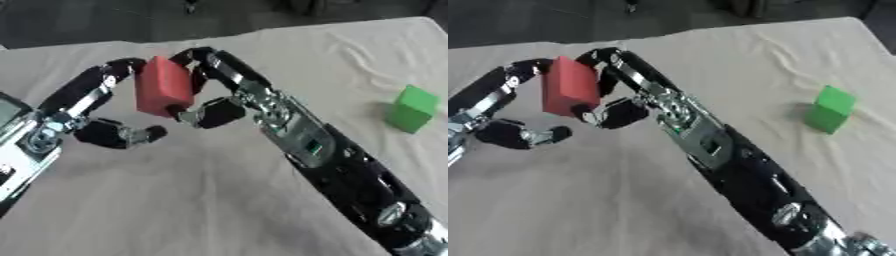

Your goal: Pick up the objects with one hand, pass them to the other hand, and then place them into the box on the other side of the table.

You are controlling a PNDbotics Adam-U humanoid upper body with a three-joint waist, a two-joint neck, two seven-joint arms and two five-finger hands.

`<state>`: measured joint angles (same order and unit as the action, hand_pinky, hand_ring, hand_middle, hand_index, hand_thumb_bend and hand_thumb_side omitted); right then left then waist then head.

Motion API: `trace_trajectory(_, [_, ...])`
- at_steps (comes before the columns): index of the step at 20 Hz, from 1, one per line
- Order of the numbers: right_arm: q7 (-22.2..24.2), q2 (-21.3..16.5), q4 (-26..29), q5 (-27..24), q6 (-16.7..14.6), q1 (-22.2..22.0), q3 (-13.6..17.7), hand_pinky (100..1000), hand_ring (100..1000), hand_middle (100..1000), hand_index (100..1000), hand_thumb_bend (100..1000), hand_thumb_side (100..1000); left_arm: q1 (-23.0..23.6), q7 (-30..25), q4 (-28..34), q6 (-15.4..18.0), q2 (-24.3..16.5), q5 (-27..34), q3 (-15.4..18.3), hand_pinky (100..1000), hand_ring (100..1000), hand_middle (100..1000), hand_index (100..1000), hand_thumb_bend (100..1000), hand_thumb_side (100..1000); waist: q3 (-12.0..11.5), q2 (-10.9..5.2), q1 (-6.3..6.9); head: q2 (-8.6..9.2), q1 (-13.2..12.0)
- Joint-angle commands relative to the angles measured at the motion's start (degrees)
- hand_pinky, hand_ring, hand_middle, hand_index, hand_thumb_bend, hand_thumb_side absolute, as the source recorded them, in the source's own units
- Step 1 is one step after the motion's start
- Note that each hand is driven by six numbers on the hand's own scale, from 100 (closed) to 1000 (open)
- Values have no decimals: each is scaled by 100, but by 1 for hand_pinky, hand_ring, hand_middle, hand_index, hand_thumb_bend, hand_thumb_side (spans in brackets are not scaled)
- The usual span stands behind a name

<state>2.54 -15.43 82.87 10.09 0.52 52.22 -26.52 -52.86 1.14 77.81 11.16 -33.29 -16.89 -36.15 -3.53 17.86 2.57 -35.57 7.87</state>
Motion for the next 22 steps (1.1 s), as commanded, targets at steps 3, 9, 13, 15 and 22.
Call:
trace_trajectory(3, [8, -6, 171, 52, -36, 148, 50, 544, 467, 325, 450, 100, 100, -120, 343, 168, -9, 42, 151, -57, 903, 977, 686, 841, 473, 439, -8, -123, 0, 71, -36])
trace_trajectory(9, [2, 2, 160, 67, -44, 144, 51, 546, 473, 342, 458, 100, 100, -106, 720, 100, -42, 80, 668, -80, 799, 827, 454, 596, 100, 100, 1, -114, 5, 50, -36])
trace_trajectory(13, [-6, 8, 149, 85, -31, 147, 51, 550, 485, 371, 488, 100, 100, -97, 972, 97, 44, 73, 1108, -90, 723, 757, 398, 513, 100, 267, 0, -114, 7, 50, -24])
trace_trajectory(15, [-22, 12, 145, 99, -18, 148, 53, 551, 490, 380, 498, 100, 100, -97, 1047, 95, 97, 67, 1224, -105, 698, 724, 375, 485, 100, 385, 0, -115, 7, 51, -20])
trace_trajectory(22, [-20, 19, 132, 231, 55, 146, 52, 560, 520, 421, 559, 100, 100, -83, 1219, 61, 232, 73, 1337, -127, 660, 648, 278, 377, 100, 475, 1, -105, 3, 33, -8])
